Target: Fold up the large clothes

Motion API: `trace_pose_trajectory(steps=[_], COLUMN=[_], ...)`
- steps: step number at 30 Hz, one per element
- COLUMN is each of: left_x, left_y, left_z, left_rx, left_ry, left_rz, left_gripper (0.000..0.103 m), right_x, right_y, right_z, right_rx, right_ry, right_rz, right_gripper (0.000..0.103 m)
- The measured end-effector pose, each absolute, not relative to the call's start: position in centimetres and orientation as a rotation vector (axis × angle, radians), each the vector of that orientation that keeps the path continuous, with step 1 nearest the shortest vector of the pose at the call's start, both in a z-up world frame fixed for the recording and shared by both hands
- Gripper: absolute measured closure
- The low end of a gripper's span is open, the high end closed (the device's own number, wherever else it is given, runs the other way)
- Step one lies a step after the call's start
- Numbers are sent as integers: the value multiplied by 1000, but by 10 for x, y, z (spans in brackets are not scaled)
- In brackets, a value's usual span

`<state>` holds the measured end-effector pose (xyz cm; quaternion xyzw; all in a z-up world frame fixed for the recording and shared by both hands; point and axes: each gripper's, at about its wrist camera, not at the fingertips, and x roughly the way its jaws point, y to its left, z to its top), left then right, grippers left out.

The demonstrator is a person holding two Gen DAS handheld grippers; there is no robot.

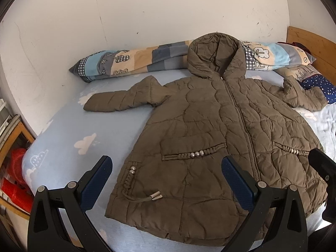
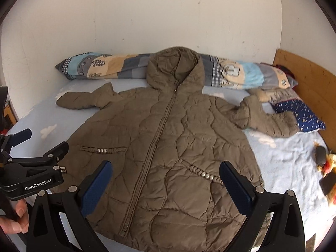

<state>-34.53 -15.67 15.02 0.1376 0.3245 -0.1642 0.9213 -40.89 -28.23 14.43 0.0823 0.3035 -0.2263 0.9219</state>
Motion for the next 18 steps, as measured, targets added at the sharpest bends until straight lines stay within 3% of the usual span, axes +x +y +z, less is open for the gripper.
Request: trace_pose_trajectory(steps=[18], left_x=[-349], left_y=[-160], left_z=[155], left_rx=[247], left_ry=[669], left_rz=[-388], left_gripper=[0], right_x=[-413], right_y=[-288], right_z=[142], right_rx=[211], right_ry=[620], right_rz=[-465], right_gripper=[0])
